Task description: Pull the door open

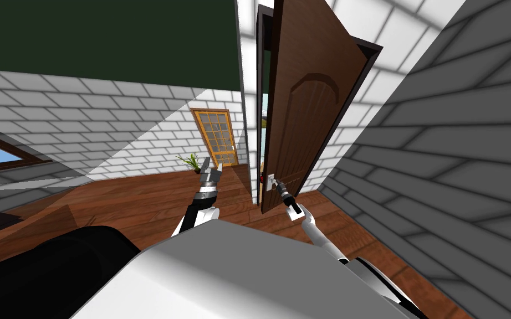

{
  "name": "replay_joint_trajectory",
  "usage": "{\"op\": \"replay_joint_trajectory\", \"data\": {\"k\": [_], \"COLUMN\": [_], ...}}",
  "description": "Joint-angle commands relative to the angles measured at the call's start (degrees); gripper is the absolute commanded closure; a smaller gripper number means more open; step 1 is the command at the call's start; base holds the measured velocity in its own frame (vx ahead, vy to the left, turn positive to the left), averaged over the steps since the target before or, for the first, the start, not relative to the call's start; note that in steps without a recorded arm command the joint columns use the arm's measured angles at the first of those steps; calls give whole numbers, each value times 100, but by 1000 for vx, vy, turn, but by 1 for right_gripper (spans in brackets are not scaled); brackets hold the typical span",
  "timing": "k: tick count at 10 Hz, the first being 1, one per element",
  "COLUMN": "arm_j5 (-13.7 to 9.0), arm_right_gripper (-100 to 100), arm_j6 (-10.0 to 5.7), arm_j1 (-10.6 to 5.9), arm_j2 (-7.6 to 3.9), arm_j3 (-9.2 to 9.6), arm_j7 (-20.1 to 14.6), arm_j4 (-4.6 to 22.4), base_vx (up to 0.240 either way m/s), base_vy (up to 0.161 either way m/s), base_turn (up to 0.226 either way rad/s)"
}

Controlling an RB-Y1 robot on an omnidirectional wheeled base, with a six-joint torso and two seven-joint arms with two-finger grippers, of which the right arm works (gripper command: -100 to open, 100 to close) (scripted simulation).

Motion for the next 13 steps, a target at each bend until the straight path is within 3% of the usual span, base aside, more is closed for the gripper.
{"op": "replay_joint_trajectory", "data": {"k": [1, 4, 5, 7, 9, 12, 13], "arm_j5": [-145, -293, -441, -441, -728, -872, -1015], "arm_right_gripper": [100, 100, 100, 100, 100, 100, 100], "arm_j6": [-146, -138, -130, -130, -114, -106, -98], "arm_j1": [-115, -158, -201, -201, -285, -327, -370], "arm_j2": [118, 121, 124, 124, 131, 135, 138], "arm_j3": [232, 331, 429, 429, 620, 716, 812], "arm_j7": [-286, -550, -781, -787, -1157, -1498, -1685], "arm_j4": [160, 174, 188, 188, 215, 229, 242], "base_vx": [-13, -15, -7, -13, -12, -13, -3], "base_vy": [-37, -33, -40, -23, -35, -40, -39], "base_turn": [11, -4, 13, 4, -8, 12, -6]}}
